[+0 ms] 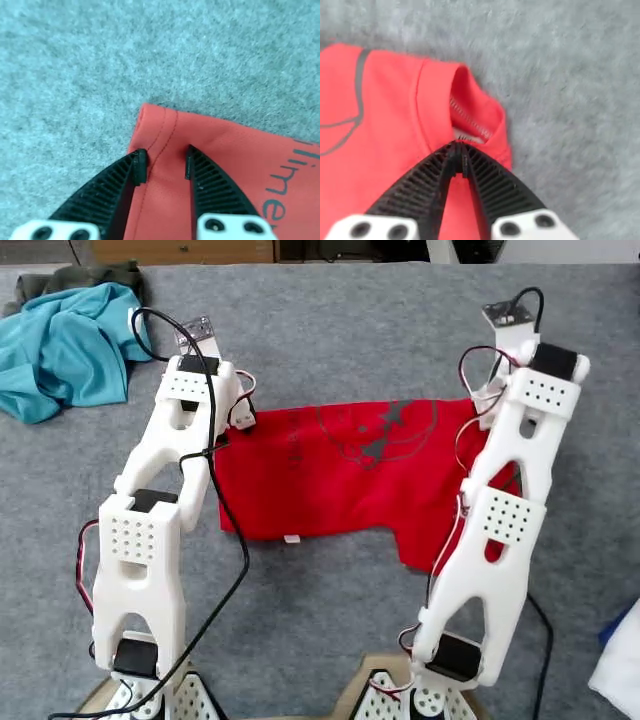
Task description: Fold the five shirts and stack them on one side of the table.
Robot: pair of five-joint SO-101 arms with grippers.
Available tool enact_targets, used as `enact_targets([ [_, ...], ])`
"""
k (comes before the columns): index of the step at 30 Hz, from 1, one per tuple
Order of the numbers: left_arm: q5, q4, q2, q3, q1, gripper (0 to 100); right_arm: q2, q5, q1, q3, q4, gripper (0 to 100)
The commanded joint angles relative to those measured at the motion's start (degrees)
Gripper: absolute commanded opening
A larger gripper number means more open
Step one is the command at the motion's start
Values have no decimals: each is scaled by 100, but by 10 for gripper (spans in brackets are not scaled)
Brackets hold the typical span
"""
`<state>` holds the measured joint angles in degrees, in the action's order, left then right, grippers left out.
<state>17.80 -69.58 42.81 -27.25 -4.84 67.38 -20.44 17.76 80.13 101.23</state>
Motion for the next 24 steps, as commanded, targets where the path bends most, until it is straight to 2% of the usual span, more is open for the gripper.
enact_targets([
  [1, -35, -26, 4, -167, 18, 143, -971, 53, 66, -637, 114, 9],
  [7, -35, -35, 4, -167, 18, 143, -1437, 26, 207, -1270, 53, 8],
  [14, -35, -35, 4, -167, 18, 143, -1033, 18, 233, -1262, -9, 8],
  [24, -35, -35, 4, -167, 18, 143, -497, 18, 655, -1200, -334, 6],
])
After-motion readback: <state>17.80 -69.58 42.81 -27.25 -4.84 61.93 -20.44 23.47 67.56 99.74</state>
